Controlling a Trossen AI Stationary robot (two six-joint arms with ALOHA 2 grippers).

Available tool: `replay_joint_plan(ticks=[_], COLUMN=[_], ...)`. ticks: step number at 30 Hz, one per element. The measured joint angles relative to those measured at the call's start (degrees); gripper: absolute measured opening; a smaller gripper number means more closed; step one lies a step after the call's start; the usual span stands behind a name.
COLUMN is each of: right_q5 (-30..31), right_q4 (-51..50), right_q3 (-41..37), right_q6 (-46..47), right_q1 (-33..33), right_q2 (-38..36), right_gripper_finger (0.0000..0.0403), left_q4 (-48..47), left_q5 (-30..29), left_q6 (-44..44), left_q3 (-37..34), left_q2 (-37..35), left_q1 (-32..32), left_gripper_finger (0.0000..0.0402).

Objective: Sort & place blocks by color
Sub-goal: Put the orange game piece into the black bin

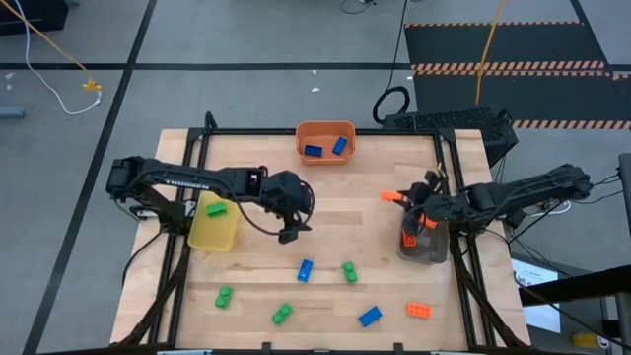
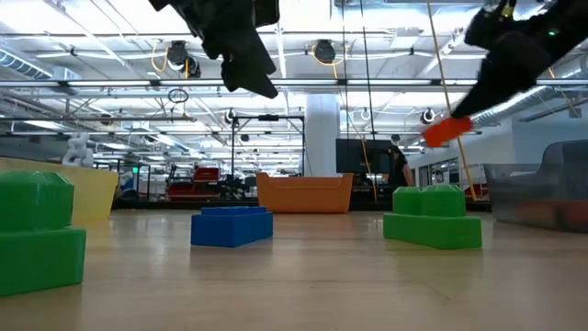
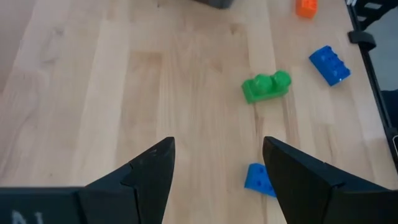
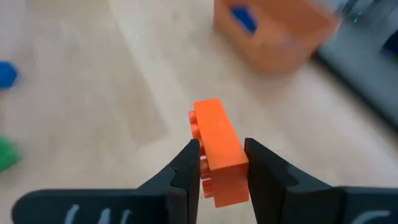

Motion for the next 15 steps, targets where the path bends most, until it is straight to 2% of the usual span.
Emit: replay_joint_plan(ticks=[3, 8, 12, 15], right_q5=[-6.80, -20.13, -27.57, -30.36], right_q4=[-4.73, -6.15, -7.55, -11.29], right_q3=[0.00, 0.00, 0.00, 0.00], right_q6=[4.96, 7.92, 11.91, 14.53], right_q1=[0.00, 0.00, 0.00, 0.02], right_q2=[-1.53, -3.63, -5.71, -7.69], right_gripper_finger=[0.0082, 0.0088, 0.0085, 0.0084], left_q4=[-0.04, -0.18, -0.85, -0.98], left_q5=[-0.02, -0.04, -0.15, -0.18], left_q6=[-0.02, -0.21, -0.59, -0.59], left_q3=[0.00, 0.00, 0.00, 0.00], left_q2=[0.00, 0.00, 0.00, 0.00], left_q1=[-0.41, -0.74, -0.74, -0.72], left_gripper_finger=[0.0243, 0.0243, 0.0243, 0.0244])
